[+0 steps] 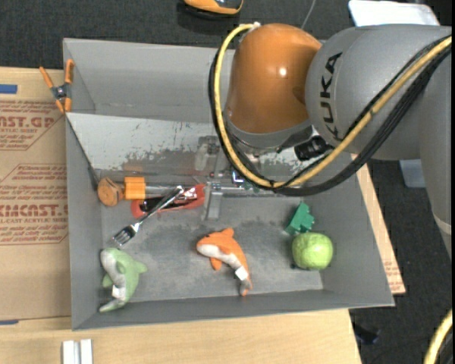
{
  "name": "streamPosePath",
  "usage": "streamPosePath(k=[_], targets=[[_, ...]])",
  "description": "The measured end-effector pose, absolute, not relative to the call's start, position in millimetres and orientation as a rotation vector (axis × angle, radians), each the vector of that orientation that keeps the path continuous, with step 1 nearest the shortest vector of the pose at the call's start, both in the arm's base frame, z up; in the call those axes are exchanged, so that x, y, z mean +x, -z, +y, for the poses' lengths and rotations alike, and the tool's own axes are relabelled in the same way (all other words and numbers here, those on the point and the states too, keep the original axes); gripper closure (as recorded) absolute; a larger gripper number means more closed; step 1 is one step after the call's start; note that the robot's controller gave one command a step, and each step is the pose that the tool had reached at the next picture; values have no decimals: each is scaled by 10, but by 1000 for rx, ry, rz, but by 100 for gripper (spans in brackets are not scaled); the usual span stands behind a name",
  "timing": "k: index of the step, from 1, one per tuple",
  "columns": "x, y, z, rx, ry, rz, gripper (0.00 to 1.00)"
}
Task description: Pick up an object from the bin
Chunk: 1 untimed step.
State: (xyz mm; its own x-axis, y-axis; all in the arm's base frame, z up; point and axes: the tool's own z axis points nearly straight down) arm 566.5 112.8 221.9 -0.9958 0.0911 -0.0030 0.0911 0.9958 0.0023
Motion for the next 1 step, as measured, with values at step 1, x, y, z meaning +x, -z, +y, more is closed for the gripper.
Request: streamPosePath(k=[1], targets=[[5878, -1431, 692, 319, -6, 3121, 0]])
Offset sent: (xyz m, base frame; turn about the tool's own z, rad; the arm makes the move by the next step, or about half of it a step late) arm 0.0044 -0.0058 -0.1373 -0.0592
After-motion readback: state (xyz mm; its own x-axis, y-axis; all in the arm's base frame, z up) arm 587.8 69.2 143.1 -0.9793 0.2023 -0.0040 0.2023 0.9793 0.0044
